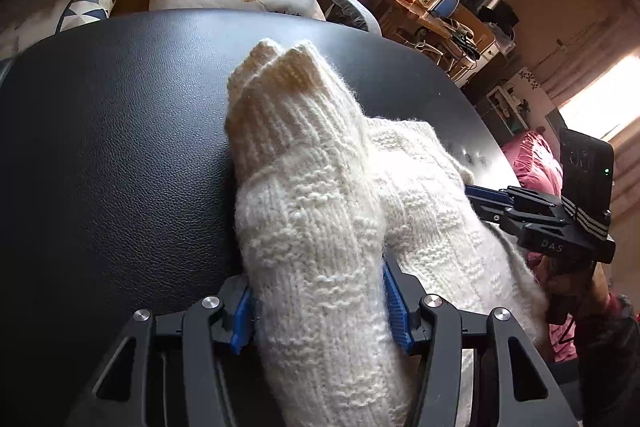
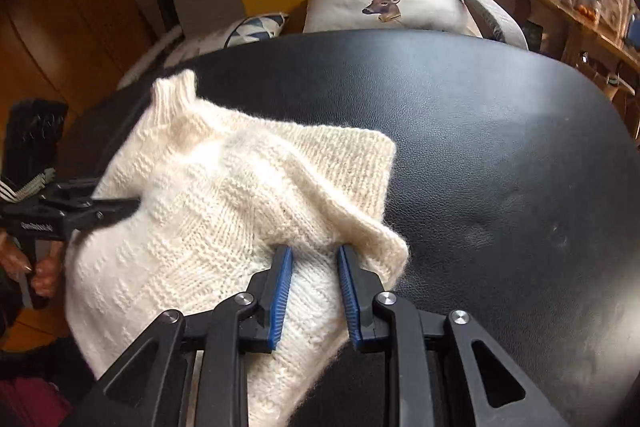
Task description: Fold clothes
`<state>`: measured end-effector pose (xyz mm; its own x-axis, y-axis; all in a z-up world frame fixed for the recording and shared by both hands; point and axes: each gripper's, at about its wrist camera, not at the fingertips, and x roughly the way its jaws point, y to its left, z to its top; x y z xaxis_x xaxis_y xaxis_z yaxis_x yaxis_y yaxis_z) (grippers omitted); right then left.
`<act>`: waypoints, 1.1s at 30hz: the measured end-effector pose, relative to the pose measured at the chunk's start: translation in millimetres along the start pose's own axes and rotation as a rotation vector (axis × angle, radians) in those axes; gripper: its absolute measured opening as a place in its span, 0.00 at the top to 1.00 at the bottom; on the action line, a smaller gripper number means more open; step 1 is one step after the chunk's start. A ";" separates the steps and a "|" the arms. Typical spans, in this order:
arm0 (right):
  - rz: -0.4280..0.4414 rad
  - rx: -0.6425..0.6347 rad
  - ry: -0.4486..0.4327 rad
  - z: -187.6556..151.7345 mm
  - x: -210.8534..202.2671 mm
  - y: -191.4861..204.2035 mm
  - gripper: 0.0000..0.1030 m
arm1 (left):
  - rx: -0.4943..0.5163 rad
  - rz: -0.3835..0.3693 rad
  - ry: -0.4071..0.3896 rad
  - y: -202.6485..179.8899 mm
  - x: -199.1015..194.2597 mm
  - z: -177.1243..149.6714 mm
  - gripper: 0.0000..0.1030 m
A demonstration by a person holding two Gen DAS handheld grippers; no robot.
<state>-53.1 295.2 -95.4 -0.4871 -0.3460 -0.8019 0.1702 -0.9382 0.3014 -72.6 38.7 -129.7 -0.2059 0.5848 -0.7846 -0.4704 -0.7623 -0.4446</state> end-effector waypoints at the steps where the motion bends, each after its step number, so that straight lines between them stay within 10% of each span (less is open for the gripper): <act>1: 0.049 0.058 -0.036 -4.8 -11.6 -7.6 0.77 | -0.006 -0.011 0.005 2.3 0.3 0.9 0.46; 9: 0.420 0.511 0.030 -55.6 -13.5 -65.4 0.64 | -0.075 -0.081 0.030 13.1 9.6 9.6 0.37; 16: 0.490 0.598 0.115 -61.6 24.9 -73.6 0.38 | -0.059 -0.067 0.035 14.0 11.3 16.2 0.31; 21: 0.467 0.532 0.086 -56.7 29.6 -54.4 0.38 | -0.045 -0.068 0.022 15.8 11.0 14.0 0.30; 29: 0.478 0.527 -0.050 -84.8 16.4 -31.9 0.63 | 0.096 0.020 -0.108 -22.2 -7.4 1.8 0.52; 33: 0.454 0.542 -0.153 -106.4 -17.5 -37.5 0.64 | 0.108 -0.089 -0.149 -46.2 -6.5 21.4 0.54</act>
<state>40.2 335.3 -147.5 -0.5906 -0.6580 -0.4671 -0.0448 -0.5512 0.8332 -67.9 76.1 -94.8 -0.2802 0.6891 -0.6683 -0.5802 -0.6762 -0.4539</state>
